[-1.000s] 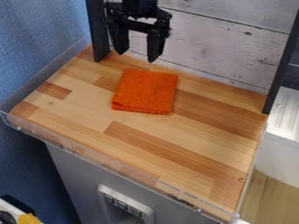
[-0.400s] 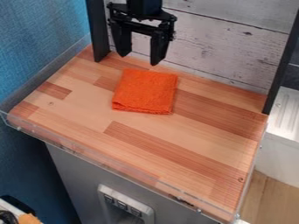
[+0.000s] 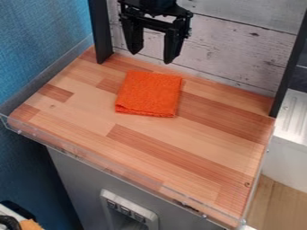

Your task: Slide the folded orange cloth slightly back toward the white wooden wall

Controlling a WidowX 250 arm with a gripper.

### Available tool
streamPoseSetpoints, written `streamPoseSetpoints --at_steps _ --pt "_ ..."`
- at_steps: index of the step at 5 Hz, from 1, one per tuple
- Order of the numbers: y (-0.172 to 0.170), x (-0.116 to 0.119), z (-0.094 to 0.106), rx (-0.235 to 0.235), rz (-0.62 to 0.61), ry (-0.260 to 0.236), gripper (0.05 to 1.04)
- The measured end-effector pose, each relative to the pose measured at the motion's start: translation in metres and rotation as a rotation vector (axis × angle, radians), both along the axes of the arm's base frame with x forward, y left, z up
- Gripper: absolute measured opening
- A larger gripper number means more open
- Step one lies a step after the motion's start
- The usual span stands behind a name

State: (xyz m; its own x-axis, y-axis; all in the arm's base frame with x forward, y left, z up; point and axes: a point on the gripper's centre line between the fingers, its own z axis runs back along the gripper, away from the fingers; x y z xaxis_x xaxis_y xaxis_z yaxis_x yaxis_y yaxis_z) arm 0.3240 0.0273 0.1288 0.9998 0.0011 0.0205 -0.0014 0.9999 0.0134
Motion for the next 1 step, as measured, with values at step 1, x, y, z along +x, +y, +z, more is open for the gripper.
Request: streamPoseSetpoints --at_steps 1 --pt "-0.0065 0.0 -0.0021 0.003 -0.003 -0.003 0.997"
